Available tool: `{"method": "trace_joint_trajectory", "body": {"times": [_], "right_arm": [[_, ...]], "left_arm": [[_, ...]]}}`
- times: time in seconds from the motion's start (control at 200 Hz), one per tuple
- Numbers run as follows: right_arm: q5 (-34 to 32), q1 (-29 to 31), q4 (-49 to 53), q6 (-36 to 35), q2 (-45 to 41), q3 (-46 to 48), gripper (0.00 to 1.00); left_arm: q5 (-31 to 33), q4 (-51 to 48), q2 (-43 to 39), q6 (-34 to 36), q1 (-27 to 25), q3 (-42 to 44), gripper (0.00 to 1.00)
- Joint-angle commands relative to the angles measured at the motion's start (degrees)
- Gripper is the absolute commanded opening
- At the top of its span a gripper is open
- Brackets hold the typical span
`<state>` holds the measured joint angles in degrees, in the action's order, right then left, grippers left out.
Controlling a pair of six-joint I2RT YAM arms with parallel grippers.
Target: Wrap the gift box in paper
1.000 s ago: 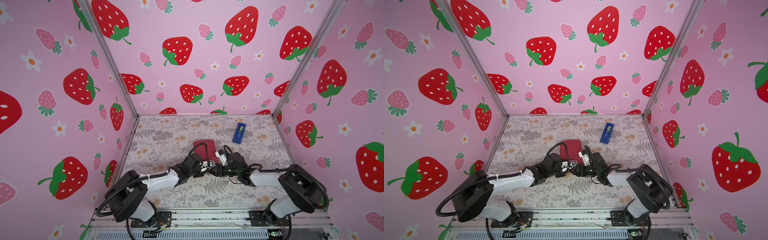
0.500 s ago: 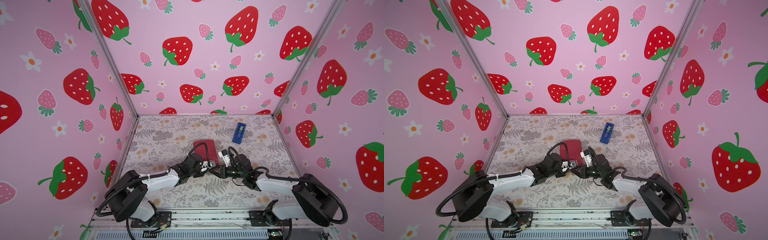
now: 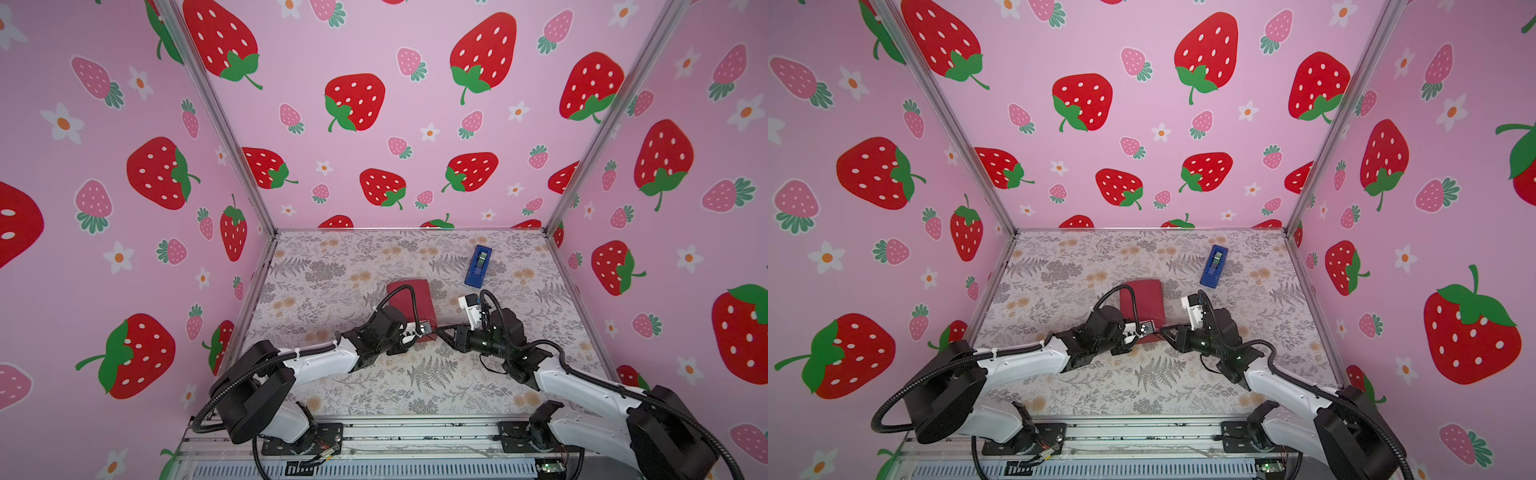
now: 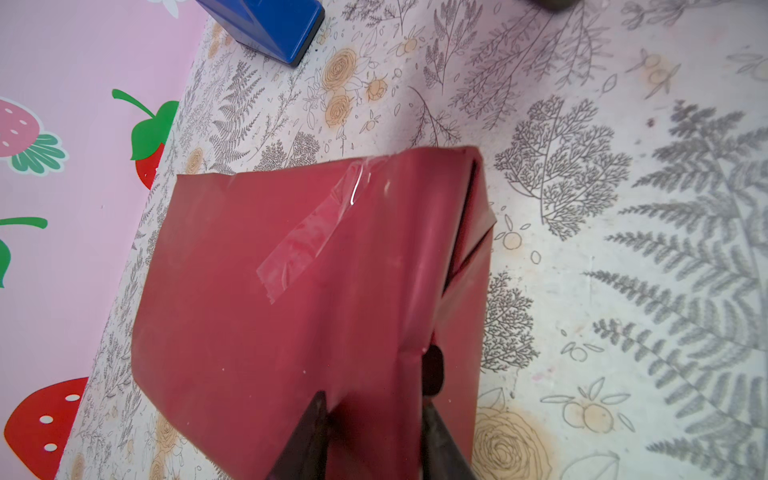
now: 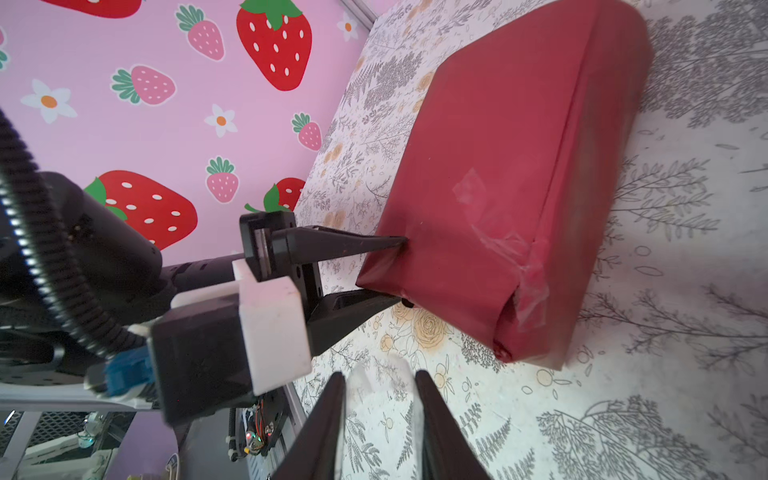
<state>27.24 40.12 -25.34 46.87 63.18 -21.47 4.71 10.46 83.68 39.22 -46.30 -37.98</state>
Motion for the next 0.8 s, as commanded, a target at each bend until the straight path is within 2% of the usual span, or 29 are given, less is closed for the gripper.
{"method": "trace_joint_trajectory", "body": {"times": [0.0,0.07,0.17,0.295,0.58,0.795], "right_arm": [[0.2,-0.3,0.0,0.1,0.9,-0.6,0.2],[1.0,-0.4,-1.0,0.0,2.6,-1.4,0.1],[2.1,-0.4,-3.0,0.1,5.4,-2.3,0.08],[4.4,-0.3,-7.2,0.1,9.5,-3.3,0.0],[8.0,1.2,-13.0,-1.7,18.2,-8.1,0.0],[10.4,2.7,-18.4,0.3,26.2,-9.8,0.0]], "left_arm": [[1.4,-7.0,2.4,0.4,0.5,0.3,0.35],[1.4,-7.0,2.3,0.4,0.5,0.3,0.35],[1.4,-7.1,2.4,0.4,0.5,0.2,0.35],[1.3,-7.0,2.4,0.4,0.5,0.2,0.35],[1.3,-6.9,2.4,0.4,0.5,0.3,0.35],[1.4,-6.9,2.5,0.4,0.5,0.3,0.35]]}}
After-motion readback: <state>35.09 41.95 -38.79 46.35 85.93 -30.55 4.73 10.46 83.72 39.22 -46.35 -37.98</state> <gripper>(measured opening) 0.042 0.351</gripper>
